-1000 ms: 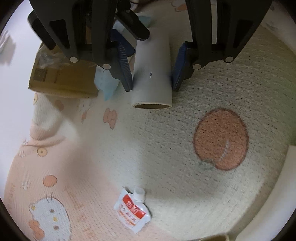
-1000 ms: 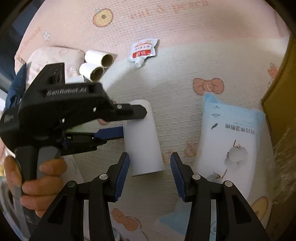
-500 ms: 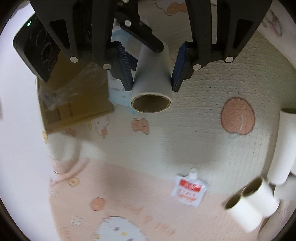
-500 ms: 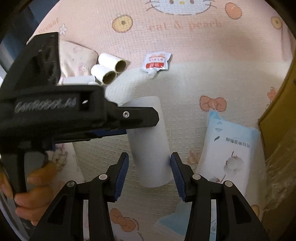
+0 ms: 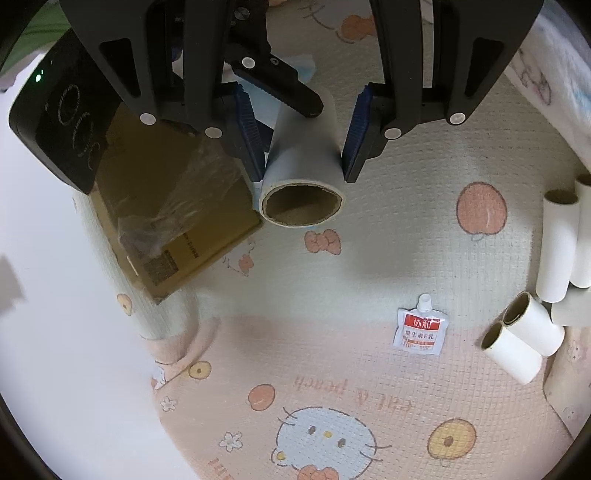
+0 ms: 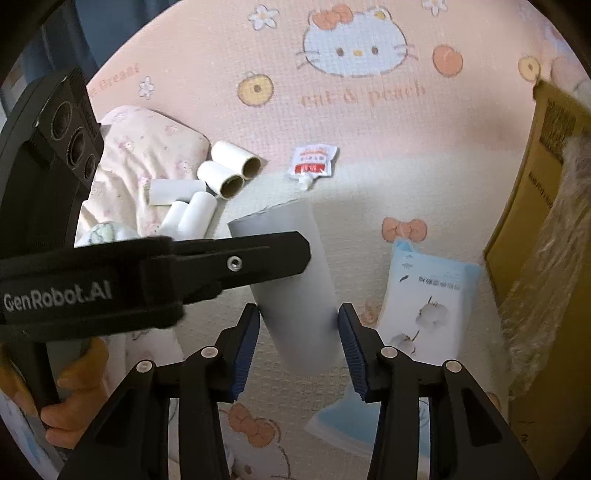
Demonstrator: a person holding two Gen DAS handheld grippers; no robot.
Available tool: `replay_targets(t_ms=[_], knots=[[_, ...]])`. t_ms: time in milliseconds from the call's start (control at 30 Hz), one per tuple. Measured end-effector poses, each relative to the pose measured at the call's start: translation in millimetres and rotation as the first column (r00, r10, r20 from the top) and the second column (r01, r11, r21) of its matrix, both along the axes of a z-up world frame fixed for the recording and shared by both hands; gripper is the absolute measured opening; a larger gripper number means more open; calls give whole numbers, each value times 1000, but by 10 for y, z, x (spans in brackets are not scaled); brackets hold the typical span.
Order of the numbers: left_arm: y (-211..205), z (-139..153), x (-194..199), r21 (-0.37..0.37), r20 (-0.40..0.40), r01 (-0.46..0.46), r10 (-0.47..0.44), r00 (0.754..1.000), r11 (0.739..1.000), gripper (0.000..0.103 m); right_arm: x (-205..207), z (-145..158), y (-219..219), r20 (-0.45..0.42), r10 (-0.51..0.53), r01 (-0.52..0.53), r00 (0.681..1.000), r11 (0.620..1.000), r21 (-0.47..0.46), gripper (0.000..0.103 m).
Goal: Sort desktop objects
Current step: 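Lift the held white tube off the bed with the right tool, then carry the held white tube with the right tool to the cardboard box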
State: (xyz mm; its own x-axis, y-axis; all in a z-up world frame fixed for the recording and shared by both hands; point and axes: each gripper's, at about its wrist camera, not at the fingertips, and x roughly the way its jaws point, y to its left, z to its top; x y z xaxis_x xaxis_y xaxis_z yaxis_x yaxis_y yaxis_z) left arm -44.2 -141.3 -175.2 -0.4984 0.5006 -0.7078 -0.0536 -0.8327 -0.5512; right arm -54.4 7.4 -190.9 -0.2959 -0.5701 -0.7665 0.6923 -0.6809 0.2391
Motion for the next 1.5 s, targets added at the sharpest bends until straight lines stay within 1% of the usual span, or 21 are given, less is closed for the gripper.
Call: replay_targets(t_ms=[100,167,267,400,500,567,633,733,800,933,1000,1100,1133,1233,1400,1500], knots=[[36,72,-22,6,9,-2,2,1000,1000,47,-2,111,107,-1,-5,5,1000,999,-35,39],[65,115,-48,12,24,-5,5,1000,1000,47,-22,183,213,11,-24,24,1000,996,-87,37],[136,212,-87,13,32,-6,5,999,1000,47,-56,250,292,11,-36,37,999,992,-119,36],[318,404,-122,-36,17,20,-19,1000,999,47,-88,383,397,-3,-54,53,999,988,-148,36],[507,570,-162,-70,12,73,-72,997,995,47,-125,521,511,-21,-78,73,997,982,-173,36],[633,701,-160,-89,-16,101,-103,995,991,47,-148,647,630,-33,-101,93,994,977,-193,36],[764,839,-150,-104,-54,133,-140,989,986,47,-153,750,737,-44,-125,113,991,971,-211,36],[943,1003,-151,-117,-89,172,-182,979,978,47,-145,905,919,-73,-160,138,984,961,-239,36],[1059,1092,-169,-122,-103,195,-207,973,973,47,-136,1008,1027,-101,-184,154,978,957,-246,36],[1249,1222,-216,-128,-120,235,-250,961,964,47,-161,1133,1190,-129,-210,173,969,951,-255,36],[1337,1300,-248,-124,-124,257,-272,954,958,47,-162,1191,1255,-150,-219,177,964,952,-251,36],[1487,1437,-276,-136,-152,293,-312,938,946,47,-164,1324,1361,-189,-225,179,956,956,-234,36],[1536,1486,-294,-138,-162,304,-324,932,943,47,-181,1393,1398,-217,-230,180,949,957,-226,36],[1682,1629,-377,-135,-168,332,-352,921,934,47,-212,1509,1508,-259,-234,180,937,960,-217,36],[1932,1800,-529,-145,-169,384,-405,899,912,47,-406,1700,1736,-256,-238,182,937,957,-225,36],[2082,1851,-601,-160,-173,396,-420,891,904,47,-560,1765,1875,-216,-235,180,948,953,-245,36]])
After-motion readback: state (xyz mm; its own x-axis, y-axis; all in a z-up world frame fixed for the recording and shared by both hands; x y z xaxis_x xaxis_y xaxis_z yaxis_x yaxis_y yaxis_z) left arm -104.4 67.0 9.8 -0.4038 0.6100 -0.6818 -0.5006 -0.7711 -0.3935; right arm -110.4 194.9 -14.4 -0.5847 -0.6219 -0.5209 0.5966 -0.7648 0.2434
